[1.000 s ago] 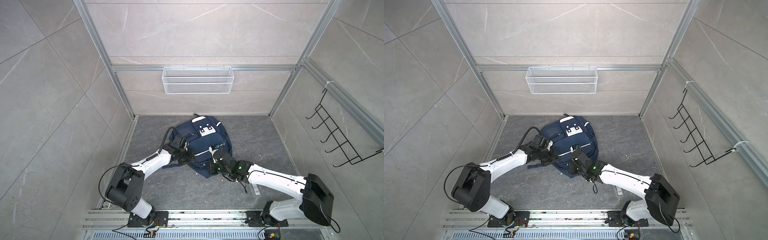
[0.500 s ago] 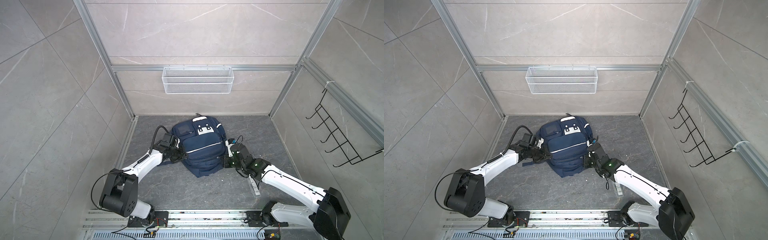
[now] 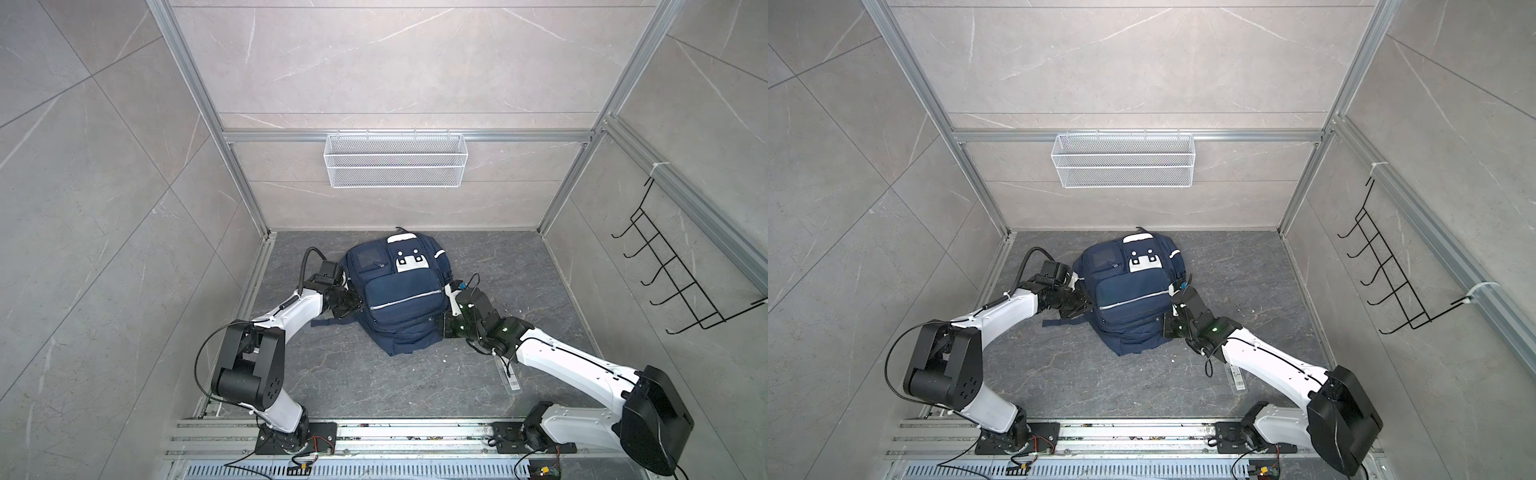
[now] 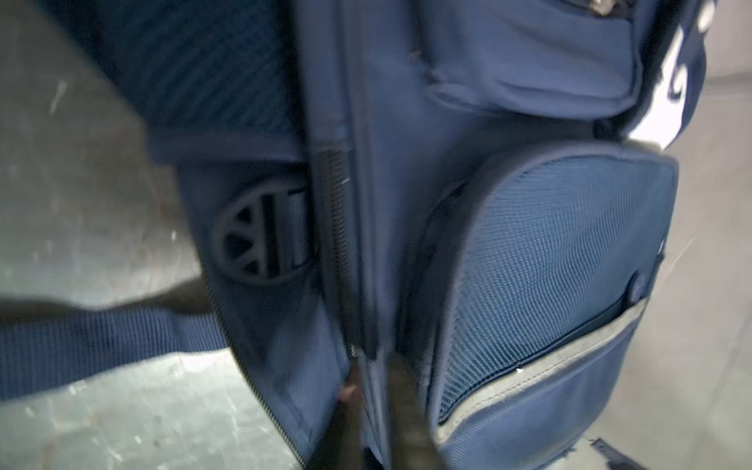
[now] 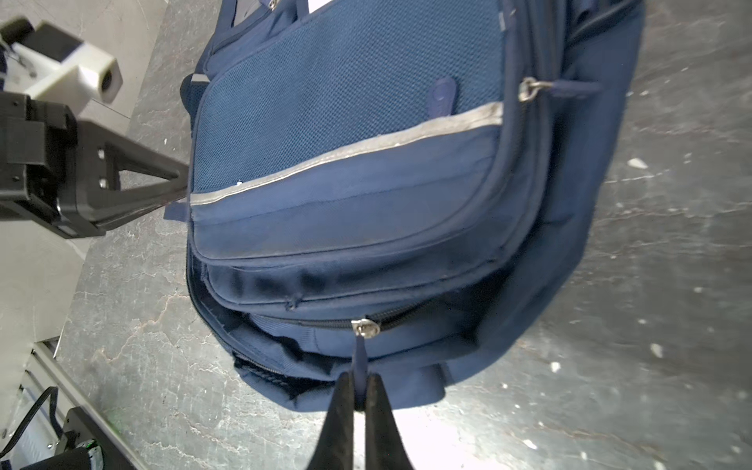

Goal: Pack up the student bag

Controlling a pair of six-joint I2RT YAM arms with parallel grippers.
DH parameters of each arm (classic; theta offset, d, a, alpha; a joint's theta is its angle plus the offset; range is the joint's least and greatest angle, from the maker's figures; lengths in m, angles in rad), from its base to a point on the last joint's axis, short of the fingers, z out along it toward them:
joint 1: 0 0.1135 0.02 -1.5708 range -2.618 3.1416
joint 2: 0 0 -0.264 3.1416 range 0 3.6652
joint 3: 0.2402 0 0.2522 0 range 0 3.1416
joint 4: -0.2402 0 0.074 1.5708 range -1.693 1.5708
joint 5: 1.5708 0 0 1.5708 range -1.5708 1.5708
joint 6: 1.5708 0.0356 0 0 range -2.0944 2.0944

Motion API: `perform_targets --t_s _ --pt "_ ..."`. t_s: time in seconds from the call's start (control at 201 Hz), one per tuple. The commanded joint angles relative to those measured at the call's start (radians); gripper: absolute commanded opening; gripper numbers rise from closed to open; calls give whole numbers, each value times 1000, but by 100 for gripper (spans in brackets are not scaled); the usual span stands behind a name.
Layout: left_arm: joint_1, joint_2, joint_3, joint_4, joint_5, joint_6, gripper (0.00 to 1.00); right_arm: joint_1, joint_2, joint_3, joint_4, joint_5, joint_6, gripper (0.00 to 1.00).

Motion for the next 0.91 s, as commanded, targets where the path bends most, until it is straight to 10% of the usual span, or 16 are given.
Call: perform_targets --t_s 0.0,0.388,0.906 --pt "-1 -8 36 9 6 2 35 51 49 16 55 -26 24 0" --pt "-45 -178 -46 -65 16 -17 58 113 135 85 79 -20 14 0" --pt "-223 -213 -93 -8 -62 -137 59 133 150 100 76 -24 12 0"
